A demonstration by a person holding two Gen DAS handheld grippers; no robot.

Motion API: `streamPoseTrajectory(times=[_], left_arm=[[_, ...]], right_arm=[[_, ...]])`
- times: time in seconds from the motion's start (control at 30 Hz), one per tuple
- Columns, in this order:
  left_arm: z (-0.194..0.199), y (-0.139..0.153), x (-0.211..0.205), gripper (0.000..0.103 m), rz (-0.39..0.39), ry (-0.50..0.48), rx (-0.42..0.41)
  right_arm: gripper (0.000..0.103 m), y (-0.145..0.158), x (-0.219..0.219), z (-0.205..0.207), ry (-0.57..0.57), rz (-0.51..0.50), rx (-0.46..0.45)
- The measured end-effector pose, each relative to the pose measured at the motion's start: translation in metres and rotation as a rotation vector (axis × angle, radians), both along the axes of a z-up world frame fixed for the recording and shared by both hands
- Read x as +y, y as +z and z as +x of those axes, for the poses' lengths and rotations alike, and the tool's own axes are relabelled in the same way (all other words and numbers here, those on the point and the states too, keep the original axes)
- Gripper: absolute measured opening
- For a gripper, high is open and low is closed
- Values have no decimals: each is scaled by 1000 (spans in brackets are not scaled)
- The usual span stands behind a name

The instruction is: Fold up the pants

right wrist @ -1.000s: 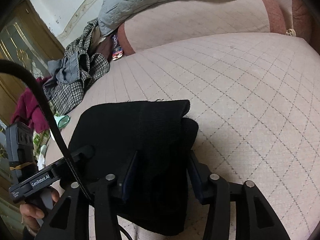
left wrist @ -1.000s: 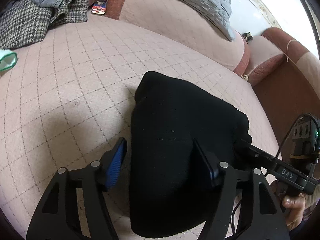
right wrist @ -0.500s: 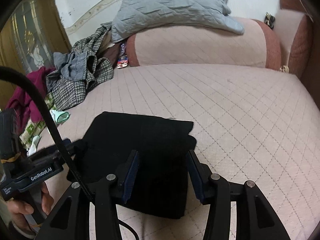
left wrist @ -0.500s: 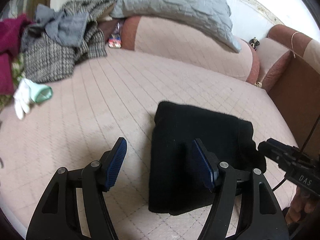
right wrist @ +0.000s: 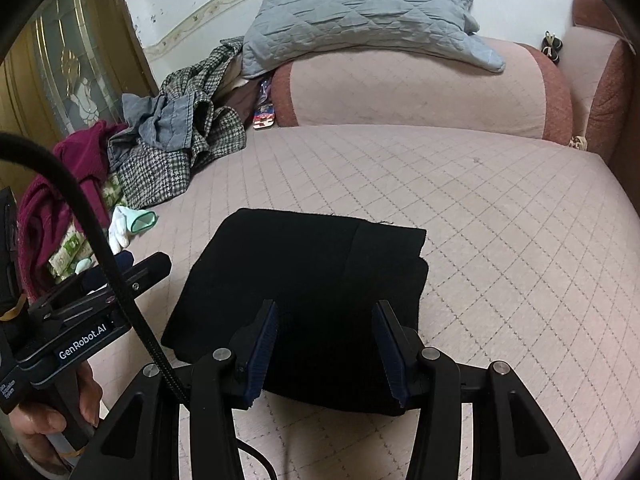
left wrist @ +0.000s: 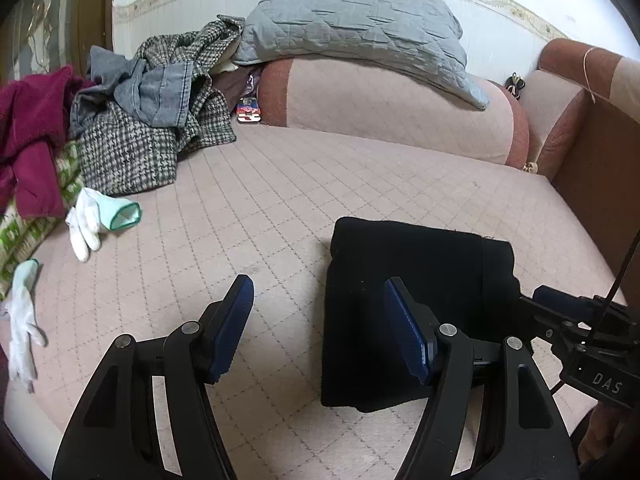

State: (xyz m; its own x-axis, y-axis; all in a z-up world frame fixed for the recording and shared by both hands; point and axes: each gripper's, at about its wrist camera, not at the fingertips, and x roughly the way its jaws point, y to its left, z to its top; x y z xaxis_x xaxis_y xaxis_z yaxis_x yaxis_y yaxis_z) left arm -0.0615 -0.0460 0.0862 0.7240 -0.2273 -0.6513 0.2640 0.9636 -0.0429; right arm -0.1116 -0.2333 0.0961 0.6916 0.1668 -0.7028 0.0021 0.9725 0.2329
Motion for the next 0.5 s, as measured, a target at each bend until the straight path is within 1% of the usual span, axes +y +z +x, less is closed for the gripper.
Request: streamPoseTrajectory(times=[0.13,0.23,0.5], left_arm=[[-4,1,-3,68,20,-1,-8],[-7,2,-3,68,34,16,-26],[-11,4,-4,68,49,32,-47]], right_arm=[[47,1,2,0,-1,-3,-2],[47,0,4,-1,-5,-2,-1],[47,0,8,-2,-18,-8,1]])
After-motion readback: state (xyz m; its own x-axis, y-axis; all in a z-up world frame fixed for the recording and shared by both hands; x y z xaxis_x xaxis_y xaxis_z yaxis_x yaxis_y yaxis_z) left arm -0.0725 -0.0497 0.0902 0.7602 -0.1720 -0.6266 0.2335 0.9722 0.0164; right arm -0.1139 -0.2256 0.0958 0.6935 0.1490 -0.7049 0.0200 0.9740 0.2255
